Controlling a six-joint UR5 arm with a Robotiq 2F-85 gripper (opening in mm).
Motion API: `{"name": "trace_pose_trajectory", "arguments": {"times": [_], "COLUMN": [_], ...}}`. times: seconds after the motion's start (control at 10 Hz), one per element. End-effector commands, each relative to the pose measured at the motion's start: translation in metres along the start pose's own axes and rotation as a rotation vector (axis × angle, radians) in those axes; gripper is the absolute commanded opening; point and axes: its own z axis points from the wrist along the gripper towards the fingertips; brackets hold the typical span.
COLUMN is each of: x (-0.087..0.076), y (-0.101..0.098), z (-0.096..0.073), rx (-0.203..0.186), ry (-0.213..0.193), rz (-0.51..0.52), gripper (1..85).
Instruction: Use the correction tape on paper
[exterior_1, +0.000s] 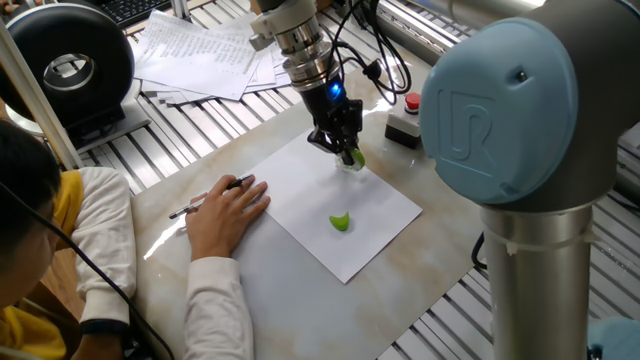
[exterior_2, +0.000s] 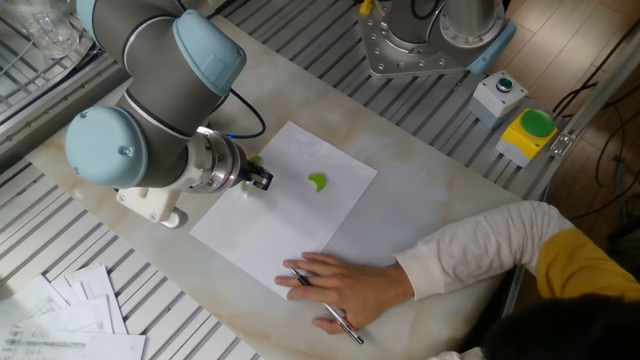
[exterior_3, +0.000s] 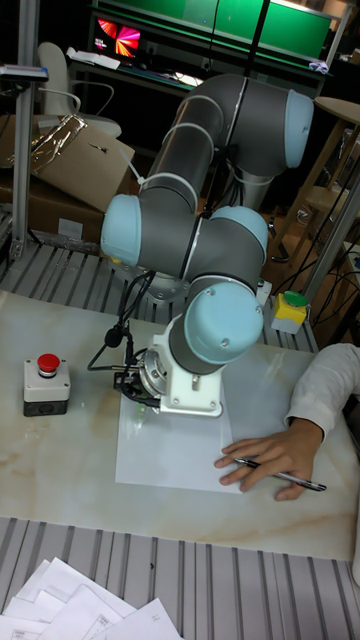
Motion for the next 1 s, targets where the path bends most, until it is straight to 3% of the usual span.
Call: {"name": "trace_pose_trajectory", "arguments": {"times": [0.0, 0.7, 0.9], "x": [0.002, -0.008, -0.01], "y": [-0.001, -0.002, 0.003], "z": [0.003, -0.006, -0.005], "rx": [-0.009, -0.005, -0.023], "ry": [-0.006, -0.027, -0.032], "rz": [-0.006, -0.003, -0.003], "gripper": [1.0, 1.0, 1.0]}}
